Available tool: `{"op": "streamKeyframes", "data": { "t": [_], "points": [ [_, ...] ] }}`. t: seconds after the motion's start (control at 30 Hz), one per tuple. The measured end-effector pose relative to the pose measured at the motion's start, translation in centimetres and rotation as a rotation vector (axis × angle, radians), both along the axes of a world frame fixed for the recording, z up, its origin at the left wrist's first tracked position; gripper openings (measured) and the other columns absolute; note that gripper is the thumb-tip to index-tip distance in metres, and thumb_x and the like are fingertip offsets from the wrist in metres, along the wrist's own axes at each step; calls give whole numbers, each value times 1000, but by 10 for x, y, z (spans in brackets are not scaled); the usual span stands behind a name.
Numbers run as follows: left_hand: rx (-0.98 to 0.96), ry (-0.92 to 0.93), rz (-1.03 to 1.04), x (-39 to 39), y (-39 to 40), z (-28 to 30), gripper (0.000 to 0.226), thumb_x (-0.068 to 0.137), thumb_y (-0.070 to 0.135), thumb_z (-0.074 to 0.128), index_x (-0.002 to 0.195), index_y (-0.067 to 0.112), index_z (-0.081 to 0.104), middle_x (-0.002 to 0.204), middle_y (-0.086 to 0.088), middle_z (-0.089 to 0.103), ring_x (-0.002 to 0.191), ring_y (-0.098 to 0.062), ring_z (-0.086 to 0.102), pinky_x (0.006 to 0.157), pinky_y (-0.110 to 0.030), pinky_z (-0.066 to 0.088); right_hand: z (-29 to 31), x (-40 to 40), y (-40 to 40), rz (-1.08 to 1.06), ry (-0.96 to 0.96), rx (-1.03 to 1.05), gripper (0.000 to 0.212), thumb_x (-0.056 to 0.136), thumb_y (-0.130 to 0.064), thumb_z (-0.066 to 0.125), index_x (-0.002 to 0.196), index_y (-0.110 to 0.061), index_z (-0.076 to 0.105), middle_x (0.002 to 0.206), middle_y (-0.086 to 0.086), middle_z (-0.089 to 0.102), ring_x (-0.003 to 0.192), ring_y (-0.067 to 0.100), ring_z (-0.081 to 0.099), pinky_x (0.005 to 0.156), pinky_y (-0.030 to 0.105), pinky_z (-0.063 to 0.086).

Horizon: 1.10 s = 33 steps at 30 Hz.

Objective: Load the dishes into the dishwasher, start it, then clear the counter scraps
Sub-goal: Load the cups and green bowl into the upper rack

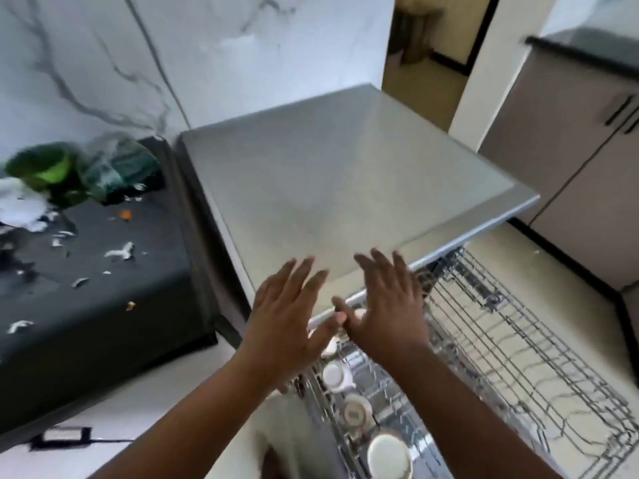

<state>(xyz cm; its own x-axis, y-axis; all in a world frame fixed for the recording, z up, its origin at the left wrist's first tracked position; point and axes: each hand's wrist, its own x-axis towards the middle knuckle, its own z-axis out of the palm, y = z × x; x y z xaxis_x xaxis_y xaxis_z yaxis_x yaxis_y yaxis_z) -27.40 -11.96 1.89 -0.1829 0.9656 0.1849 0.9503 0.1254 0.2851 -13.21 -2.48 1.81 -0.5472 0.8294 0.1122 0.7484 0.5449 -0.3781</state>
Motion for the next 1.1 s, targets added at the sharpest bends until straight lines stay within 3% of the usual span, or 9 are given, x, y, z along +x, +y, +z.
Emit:
{"op": "streamKeyframes", "data": {
  "t": [0.1, 0.17, 0.43, 0.5, 0.6, 0.73, 0.87, 0.97, 1.1],
  "points": [
    [-77, 20, 161, -38, -23, 5, 89, 83, 81, 5, 152, 27, 20, 161, 0, 1, 148, -21, -6, 118, -41, -1, 15, -37, -18, 85, -50, 67, 77, 79, -64, 45, 142, -22, 34, 152, 11, 36, 144, 37, 21, 112, 55, 23],
    [-42, 15, 242, -64, -46, 10, 93, 80, 83, -1, 153, 28, 14, 160, 1, -6, 147, -19, -14, 119, -41, -5, 24, -65, -30, 123, -70, 103, 79, 77, -69, 39, 140, -22, 37, 149, 11, 40, 142, 38, 26, 109, 55, 28],
    [35, -19, 449, -199, -156, 25, 89, 85, 81, 9, 152, 24, 24, 160, 0, 6, 147, -18, -4, 117, -34, -7, 49, -217, -110, 316, -19, 110, 81, 74, -72, 44, 140, -24, 41, 148, 8, 43, 142, 34, 27, 109, 52, 29],
    [78, -38, 525, -241, -189, 26, 95, 79, 85, 4, 153, 26, 16, 160, 2, -1, 147, -15, -11, 118, -34, -9, 50, -264, -136, 360, -13, 104, 85, 72, -74, 39, 143, -27, 37, 153, 6, 36, 146, 31, 17, 114, 51, 22],
    [123, -81, 650, -301, -227, 28, 108, 69, 90, -2, 153, 24, 8, 161, 0, -3, 146, -15, -14, 118, -36, -7, 50, -328, -165, 453, -51, 38, 95, 68, -76, 19, 151, -32, 11, 162, -1, 3, 147, 22, -16, 118, 42, -5],
    [106, -197, 818, -368, -252, 36, 108, 70, 86, 24, 153, 22, 0, 162, -3, -5, 148, -19, -9, 119, -36, -4, 56, -388, -184, 476, -92, -21, 85, 84, -67, 42, 152, -32, 5, 162, -5, -4, 145, 18, -23, 117, 38, -9],
    [73, -306, 849, -417, -249, 34, 103, 80, 70, 51, 153, 20, -1, 161, -4, 4, 148, -19, 1, 121, -36, 4, 58, -419, -186, 456, -112, -45, 82, 87, -62, 48, 152, -32, 8, 161, -6, 1, 147, 19, -17, 118, 37, -4],
    [55, -342, 837, -439, -240, 27, 108, 74, 72, 56, 153, 19, 4, 161, -4, 11, 147, -20, 10, 120, -37, 9, 59, -440, -174, 434, -91, -92, 80, 87, -59, 52, 151, -31, 13, 160, -7, 11, 148, 20, -8, 119, 38, 4],
    [18, -398, 793, -455, -226, 22, 112, 69, 71, 64, 153, 22, 8, 159, -1, 17, 146, -19, 16, 118, -37, 17, 55, -478, -149, 371, 17, -204, 79, 85, -51, 61, 149, -24, 22, 155, -4, 28, 145, 19, 17, 116, 34, 18]
  ]
}}
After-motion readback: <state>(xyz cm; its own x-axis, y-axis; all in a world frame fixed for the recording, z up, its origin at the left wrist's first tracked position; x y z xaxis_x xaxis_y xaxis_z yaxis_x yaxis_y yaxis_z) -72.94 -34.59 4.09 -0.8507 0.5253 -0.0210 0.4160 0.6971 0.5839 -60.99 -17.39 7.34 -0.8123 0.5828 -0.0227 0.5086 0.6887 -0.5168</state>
